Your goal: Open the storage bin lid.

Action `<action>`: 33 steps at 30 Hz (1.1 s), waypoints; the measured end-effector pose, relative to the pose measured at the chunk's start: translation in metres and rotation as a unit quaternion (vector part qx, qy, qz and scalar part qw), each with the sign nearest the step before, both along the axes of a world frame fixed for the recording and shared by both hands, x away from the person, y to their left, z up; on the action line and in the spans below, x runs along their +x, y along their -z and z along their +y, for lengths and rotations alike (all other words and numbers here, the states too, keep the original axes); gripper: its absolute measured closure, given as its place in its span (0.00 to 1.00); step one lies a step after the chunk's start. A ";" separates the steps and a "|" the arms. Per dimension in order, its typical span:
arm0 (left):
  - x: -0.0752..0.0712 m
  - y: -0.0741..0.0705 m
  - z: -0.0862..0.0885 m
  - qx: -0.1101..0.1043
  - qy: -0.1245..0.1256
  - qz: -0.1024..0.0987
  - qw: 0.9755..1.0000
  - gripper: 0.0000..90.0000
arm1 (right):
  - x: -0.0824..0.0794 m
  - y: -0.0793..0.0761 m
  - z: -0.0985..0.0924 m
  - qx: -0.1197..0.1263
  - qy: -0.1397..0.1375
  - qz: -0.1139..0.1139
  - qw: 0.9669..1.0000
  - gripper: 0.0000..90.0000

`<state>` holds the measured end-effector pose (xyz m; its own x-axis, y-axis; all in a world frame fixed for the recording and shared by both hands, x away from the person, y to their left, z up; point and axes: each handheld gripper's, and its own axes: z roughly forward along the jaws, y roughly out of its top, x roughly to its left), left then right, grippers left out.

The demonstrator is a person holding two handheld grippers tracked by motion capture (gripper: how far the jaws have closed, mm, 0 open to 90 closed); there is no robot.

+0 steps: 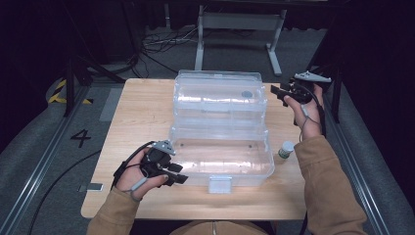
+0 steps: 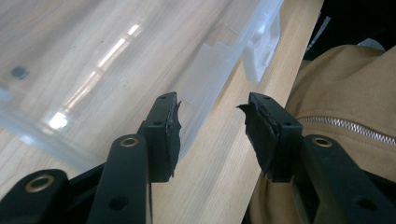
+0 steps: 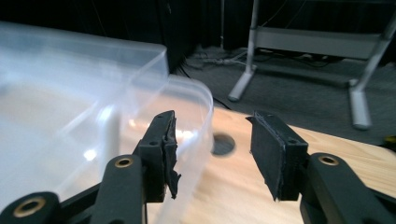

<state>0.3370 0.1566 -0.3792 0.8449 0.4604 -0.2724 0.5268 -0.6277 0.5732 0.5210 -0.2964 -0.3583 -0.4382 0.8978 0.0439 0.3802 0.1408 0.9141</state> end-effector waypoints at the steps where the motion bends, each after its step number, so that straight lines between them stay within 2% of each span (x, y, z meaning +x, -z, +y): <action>1: 0.001 -0.002 0.004 -0.002 -0.004 -0.001 1.000 0.60 | -0.005 0.000 0.000 -0.004 -0.004 -0.001 1.000 0.57; 4: 0.003 -0.006 0.014 -0.006 -0.017 -0.004 1.000 0.59 | -0.025 -0.002 0.000 -0.012 -0.014 -0.004 1.000 0.56; 6: 0.006 -0.007 0.018 -0.011 -0.023 -0.004 1.000 0.58 | -0.029 -0.003 0.001 -0.009 -0.023 -0.008 1.000 0.55; 8: 0.009 -0.010 0.024 -0.013 -0.036 -0.008 0.999 0.58 | -0.040 -0.004 -0.001 0.000 -0.040 -0.013 0.999 0.48; 10: 0.013 -0.011 0.028 -0.014 -0.049 -0.008 0.999 0.57 | -0.046 -0.003 -0.004 0.006 -0.042 -0.016 0.999 0.48; 12: 0.016 -0.013 0.033 -0.014 -0.062 -0.012 0.998 0.57 | -0.052 -0.004 -0.008 0.000 -0.042 -0.010 0.999 0.48; 15: 0.022 -0.016 0.040 -0.022 -0.073 -0.011 0.997 0.56 | -0.064 -0.006 -0.017 0.016 -0.044 -0.004 0.999 0.47; 18: 0.028 -0.015 0.045 -0.018 -0.091 -0.014 0.996 0.55 | -0.072 -0.007 -0.025 0.032 -0.054 0.005 0.998 0.49; 20: 0.032 -0.015 0.047 -0.013 -0.103 -0.015 0.994 0.55 | -0.076 -0.007 -0.030 0.035 -0.059 0.002 0.998 0.49; 24: 0.037 -0.016 0.051 -0.020 -0.113 -0.014 0.993 0.55 | -0.082 -0.007 -0.037 0.028 -0.042 0.002 0.999 0.38; 27: 0.039 -0.017 0.052 -0.022 -0.119 -0.016 0.993 0.55 | -0.086 -0.005 -0.042 0.003 -0.035 0.013 0.999 0.21; 28: 0.040 -0.017 0.052 -0.023 -0.119 -0.017 0.993 0.55 | -0.087 -0.005 -0.042 0.002 -0.032 0.017 0.999 0.18; 30: 0.041 -0.017 0.051 -0.024 -0.119 -0.016 0.993 0.55 | -0.091 -0.006 -0.046 0.000 -0.020 0.018 1.000 0.18; 33: 0.041 -0.017 0.051 -0.025 -0.118 -0.015 0.993 0.55 | -0.096 -0.008 -0.048 -0.011 -0.020 0.013 1.000 0.23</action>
<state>0.3784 0.2078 -0.3623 0.7229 0.6332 -0.2764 0.6382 -0.4588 0.6182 0.4254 -0.3442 -0.3498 -0.4721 0.8808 0.0356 0.3979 0.1768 0.9002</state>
